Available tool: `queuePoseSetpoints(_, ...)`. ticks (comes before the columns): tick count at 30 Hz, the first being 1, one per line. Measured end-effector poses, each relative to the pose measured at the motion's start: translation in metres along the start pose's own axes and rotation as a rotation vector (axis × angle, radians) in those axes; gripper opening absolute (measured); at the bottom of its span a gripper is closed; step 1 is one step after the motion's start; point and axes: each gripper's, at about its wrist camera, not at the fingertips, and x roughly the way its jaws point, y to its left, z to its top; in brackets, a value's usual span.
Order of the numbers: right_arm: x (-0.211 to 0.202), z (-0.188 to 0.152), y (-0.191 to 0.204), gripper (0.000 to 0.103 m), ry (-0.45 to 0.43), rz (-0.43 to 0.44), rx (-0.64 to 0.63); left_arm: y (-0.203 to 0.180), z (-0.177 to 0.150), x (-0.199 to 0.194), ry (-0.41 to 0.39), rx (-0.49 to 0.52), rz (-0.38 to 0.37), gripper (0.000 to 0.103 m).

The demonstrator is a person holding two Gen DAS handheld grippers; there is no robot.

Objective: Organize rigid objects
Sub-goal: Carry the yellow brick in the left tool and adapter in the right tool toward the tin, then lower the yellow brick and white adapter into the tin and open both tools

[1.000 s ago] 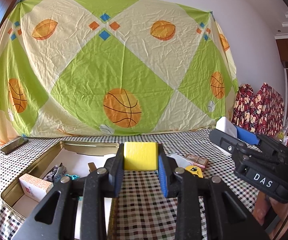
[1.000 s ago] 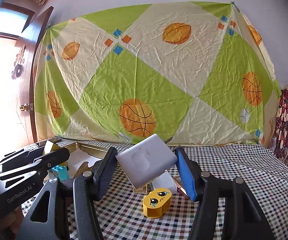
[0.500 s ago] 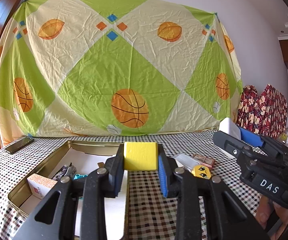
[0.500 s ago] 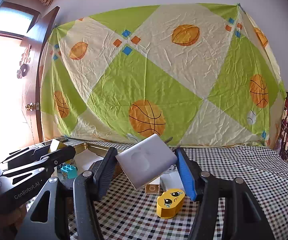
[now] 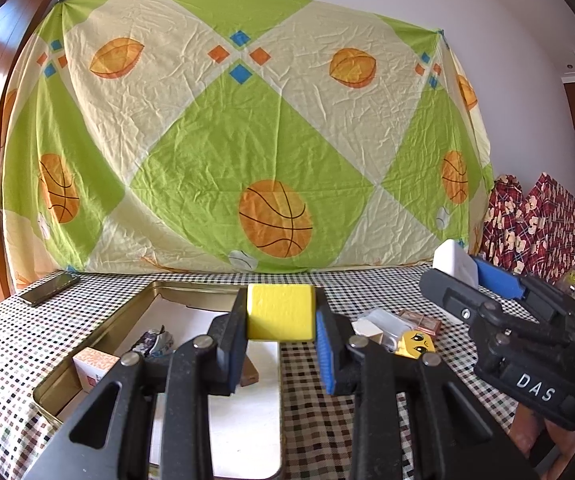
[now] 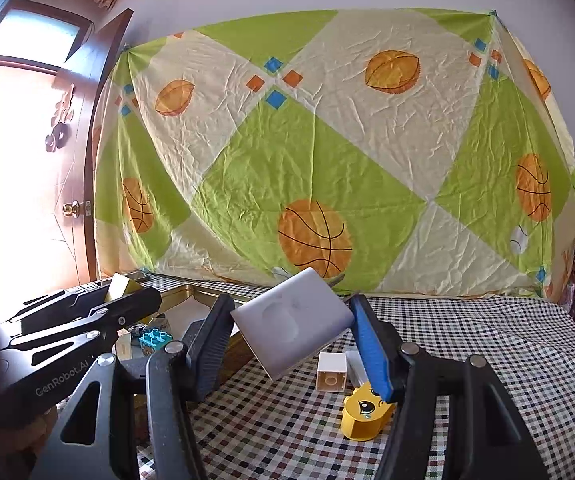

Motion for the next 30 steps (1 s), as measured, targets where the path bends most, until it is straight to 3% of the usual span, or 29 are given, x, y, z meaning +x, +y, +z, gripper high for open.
queuePoseSetpoints(30, 0.021, 0.002, 0.048, 0.062, 0.033, 0.094, -0.051, 0.048, 0.002, -0.007, -0.005, -0.032, 0.079, 0.028)
